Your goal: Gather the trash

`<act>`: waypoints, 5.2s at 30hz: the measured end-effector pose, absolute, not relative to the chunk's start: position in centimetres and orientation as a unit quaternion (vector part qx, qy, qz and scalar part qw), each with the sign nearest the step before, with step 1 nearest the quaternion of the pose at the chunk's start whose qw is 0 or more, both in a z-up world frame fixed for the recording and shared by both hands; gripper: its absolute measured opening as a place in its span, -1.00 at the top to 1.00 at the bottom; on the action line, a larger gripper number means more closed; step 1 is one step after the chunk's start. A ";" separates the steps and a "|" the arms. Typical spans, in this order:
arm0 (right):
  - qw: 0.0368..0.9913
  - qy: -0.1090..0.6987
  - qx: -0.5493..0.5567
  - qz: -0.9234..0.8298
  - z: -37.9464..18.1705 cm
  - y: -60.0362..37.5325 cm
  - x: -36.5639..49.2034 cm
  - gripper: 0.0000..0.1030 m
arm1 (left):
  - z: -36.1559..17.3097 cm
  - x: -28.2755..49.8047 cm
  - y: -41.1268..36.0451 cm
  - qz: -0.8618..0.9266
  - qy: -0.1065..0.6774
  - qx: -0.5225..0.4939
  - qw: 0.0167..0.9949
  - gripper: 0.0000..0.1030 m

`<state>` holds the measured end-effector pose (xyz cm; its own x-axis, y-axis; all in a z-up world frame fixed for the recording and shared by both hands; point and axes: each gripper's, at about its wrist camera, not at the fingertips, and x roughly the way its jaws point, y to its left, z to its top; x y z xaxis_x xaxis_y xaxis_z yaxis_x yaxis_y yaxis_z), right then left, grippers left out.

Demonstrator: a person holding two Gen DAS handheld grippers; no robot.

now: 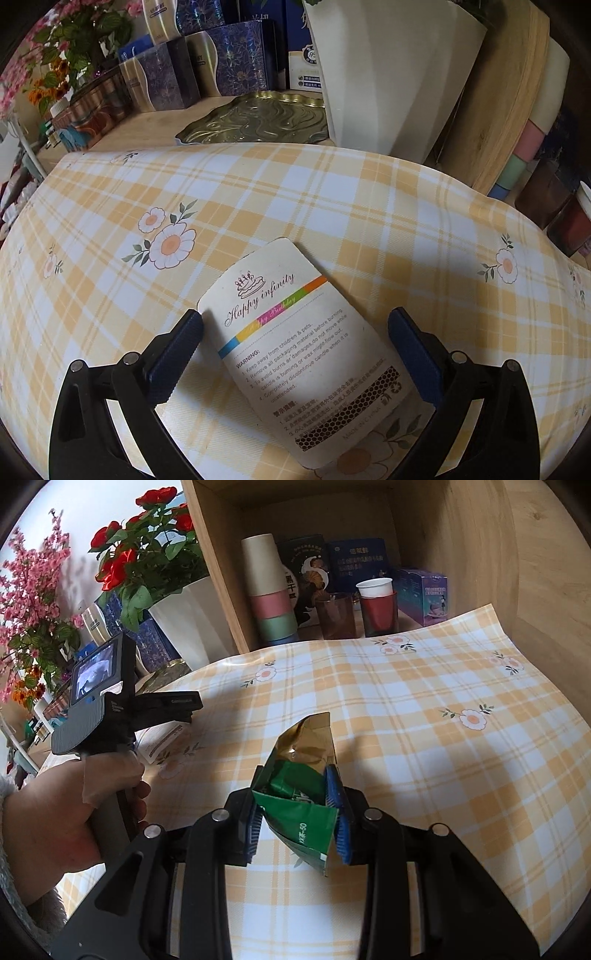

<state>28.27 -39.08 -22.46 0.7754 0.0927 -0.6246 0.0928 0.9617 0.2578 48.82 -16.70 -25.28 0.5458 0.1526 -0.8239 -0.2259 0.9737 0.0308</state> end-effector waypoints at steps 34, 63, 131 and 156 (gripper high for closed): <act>0.923 0.361 0.131 -0.004 -22.7 -38.1 27.5 0.33 | -21.4 32.4 -4.7 -0.132 0.444 -0.102 0.880 -0.01; 0.910 0.376 0.097 0.142 -17.4 -23.7 2.7 0.33 | -14.4 3.8 3.7 -0.161 0.393 -0.085 0.901 -0.02; 0.919 0.382 0.073 0.064 -23.1 -23.7 -8.1 -0.86 | -23.4 -6.0 3.2 -0.168 0.401 -0.009 0.901 0.10; 0.934 0.349 0.055 0.059 -19.1 -23.9 -7.7 -0.88 | -18.5 -6.7 4.7 -0.119 0.329 -0.004 0.937 -0.60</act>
